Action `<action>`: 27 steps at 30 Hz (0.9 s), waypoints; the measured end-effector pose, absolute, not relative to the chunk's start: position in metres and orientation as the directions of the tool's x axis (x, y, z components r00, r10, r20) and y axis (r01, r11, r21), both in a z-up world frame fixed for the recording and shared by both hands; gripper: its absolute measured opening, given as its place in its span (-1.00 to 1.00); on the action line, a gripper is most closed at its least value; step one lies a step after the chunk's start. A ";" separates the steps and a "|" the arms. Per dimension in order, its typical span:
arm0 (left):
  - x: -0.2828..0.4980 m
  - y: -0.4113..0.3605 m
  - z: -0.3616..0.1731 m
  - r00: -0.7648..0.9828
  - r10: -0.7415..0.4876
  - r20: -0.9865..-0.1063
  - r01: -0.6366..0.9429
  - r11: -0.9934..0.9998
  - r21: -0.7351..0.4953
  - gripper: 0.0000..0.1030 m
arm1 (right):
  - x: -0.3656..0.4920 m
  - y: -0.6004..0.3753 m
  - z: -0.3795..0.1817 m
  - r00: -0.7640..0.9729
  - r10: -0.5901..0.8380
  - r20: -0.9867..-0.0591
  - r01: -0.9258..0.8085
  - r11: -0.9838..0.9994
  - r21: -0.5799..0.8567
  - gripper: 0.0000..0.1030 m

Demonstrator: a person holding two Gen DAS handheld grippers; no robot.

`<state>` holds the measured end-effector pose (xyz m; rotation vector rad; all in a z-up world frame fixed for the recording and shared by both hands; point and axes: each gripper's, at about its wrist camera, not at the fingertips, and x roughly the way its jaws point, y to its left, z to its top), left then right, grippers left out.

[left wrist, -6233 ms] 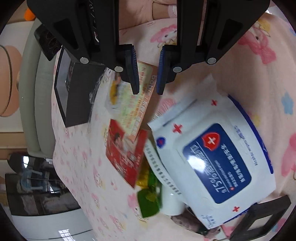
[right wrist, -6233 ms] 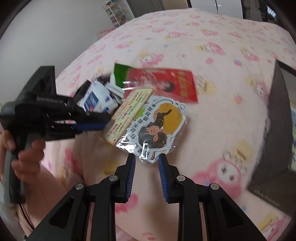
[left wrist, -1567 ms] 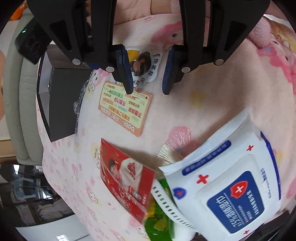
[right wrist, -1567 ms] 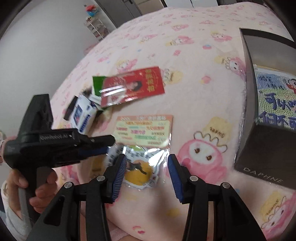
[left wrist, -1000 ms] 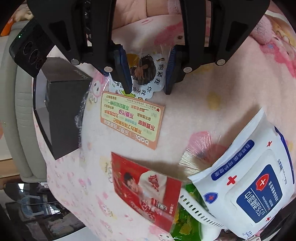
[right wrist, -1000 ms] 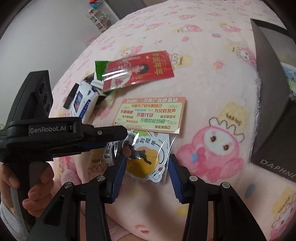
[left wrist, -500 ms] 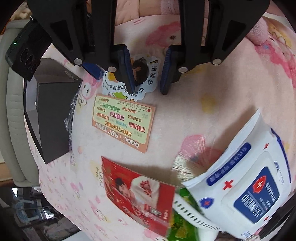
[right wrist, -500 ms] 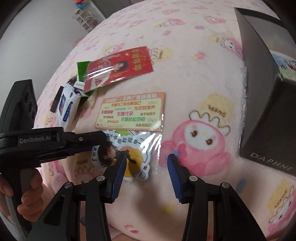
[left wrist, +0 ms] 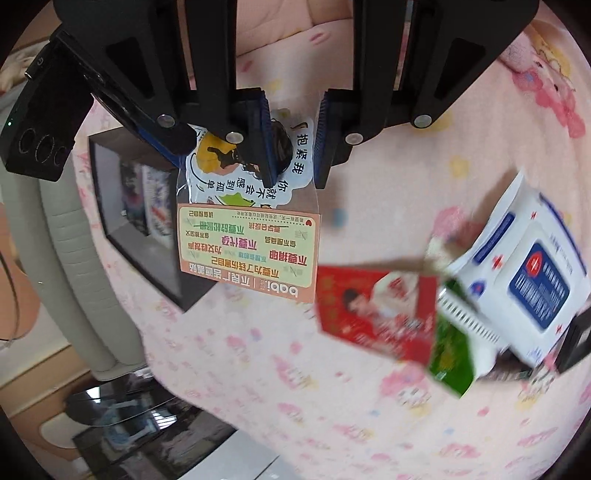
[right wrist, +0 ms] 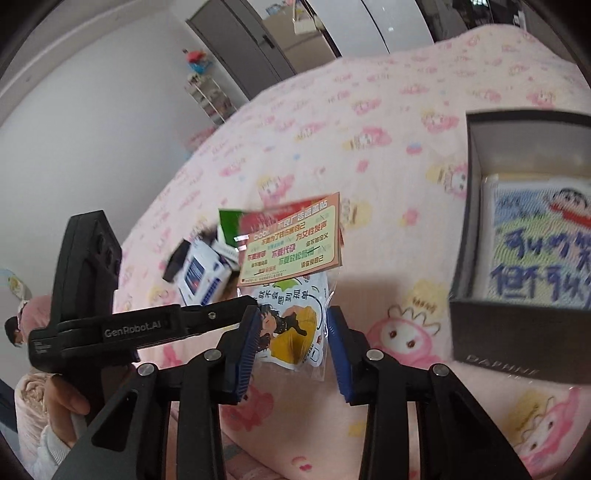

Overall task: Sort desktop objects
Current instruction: 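Lift the clear bag with the left gripper over the DAPHNE box, then lower the clear bag into the DAPHNE box onto the bead-art kit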

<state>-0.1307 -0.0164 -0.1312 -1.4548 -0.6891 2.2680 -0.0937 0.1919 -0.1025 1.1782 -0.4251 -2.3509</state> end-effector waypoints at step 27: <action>-0.202 0.224 -0.119 -0.219 0.427 -0.877 -0.311 -0.883 -0.353 -0.50 | -0.121 0.350 -0.090 -0.611 -0.228 -0.758 -0.111 -0.923 0.368 -0.32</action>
